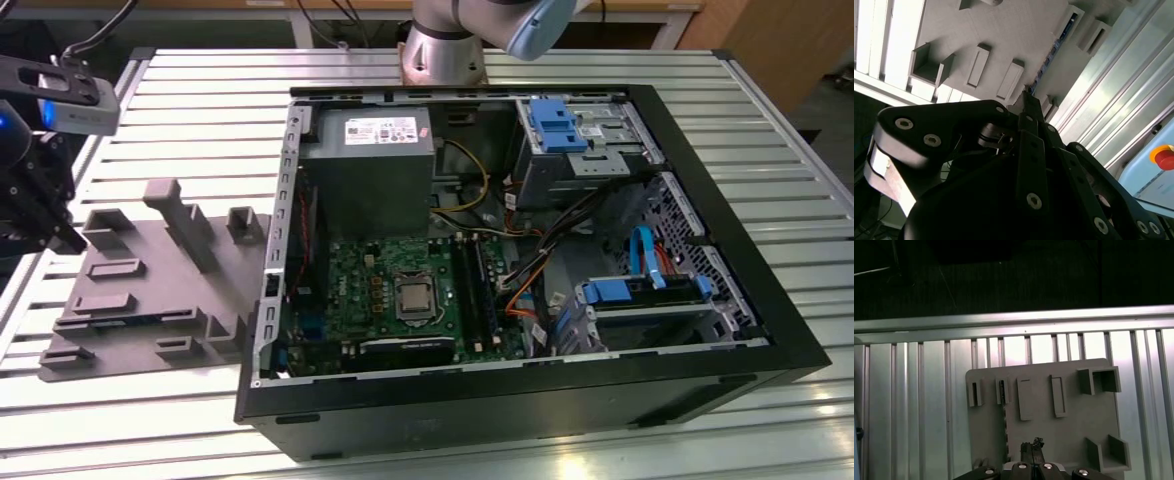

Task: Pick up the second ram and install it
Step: 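Pick up the second ram and move it above second insertion slot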

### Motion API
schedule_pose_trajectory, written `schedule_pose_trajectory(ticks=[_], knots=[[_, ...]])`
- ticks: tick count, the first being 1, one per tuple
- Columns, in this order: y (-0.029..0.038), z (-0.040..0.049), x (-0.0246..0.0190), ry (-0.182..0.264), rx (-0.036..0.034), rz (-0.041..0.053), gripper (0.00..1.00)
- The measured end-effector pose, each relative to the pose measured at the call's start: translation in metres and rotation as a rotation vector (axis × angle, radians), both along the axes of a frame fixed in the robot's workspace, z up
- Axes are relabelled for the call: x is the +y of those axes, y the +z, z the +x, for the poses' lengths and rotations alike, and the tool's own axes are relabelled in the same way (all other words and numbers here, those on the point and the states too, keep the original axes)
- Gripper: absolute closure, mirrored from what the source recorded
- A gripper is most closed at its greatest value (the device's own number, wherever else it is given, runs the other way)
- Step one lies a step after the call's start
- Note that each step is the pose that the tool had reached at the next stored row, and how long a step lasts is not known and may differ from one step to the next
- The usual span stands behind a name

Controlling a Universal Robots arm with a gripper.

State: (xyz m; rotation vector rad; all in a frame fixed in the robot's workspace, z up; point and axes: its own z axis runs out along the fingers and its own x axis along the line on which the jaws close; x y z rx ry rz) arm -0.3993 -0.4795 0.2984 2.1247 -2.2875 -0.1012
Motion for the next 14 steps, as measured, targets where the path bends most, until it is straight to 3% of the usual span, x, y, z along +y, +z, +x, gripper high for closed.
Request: schedule_pose_trajectory(ticks=[14], knots=[[-0.0059,0.0,0.0,0.0,-0.0001,-0.0002,0.89]])
